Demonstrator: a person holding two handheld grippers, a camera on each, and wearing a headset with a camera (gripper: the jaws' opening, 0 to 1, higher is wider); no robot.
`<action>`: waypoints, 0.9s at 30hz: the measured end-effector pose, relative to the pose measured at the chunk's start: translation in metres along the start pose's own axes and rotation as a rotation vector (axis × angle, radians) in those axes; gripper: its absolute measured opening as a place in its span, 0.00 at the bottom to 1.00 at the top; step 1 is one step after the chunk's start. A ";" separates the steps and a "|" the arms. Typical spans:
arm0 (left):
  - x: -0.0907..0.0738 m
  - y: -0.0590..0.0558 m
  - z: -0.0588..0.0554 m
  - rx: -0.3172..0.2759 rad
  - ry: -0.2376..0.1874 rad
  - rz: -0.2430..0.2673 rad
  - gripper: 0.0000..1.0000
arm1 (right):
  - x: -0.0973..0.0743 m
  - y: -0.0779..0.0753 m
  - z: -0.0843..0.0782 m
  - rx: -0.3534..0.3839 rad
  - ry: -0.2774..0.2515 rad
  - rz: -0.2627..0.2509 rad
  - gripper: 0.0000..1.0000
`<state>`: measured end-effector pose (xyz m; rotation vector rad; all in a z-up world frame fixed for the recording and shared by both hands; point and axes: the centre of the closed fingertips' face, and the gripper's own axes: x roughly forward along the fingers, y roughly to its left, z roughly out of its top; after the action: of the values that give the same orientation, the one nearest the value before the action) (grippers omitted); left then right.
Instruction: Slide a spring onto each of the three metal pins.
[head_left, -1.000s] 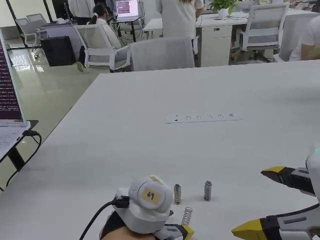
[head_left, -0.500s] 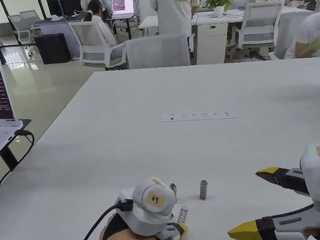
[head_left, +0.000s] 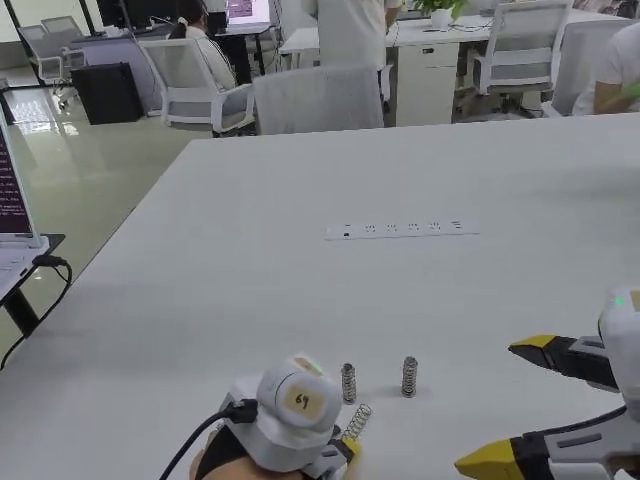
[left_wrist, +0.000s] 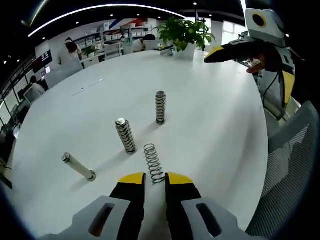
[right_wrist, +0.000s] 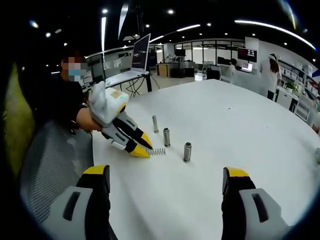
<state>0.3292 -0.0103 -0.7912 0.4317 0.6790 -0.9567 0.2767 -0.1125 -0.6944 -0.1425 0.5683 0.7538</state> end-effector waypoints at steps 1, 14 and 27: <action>0.000 0.000 0.000 0.000 -0.001 -0.001 0.06 | 0.000 0.000 0.000 -0.001 -0.001 -0.001 0.92; -0.006 0.003 -0.005 0.009 0.010 -0.017 0.03 | -0.002 0.005 0.006 -0.022 0.002 0.004 0.91; -0.037 -0.008 0.008 0.005 -0.047 -0.096 0.02 | -0.002 0.019 0.024 -0.078 0.004 0.020 0.88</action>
<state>0.3098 0.0027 -0.7598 0.3819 0.6597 -1.0566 0.2727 -0.0922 -0.6721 -0.2110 0.5444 0.7956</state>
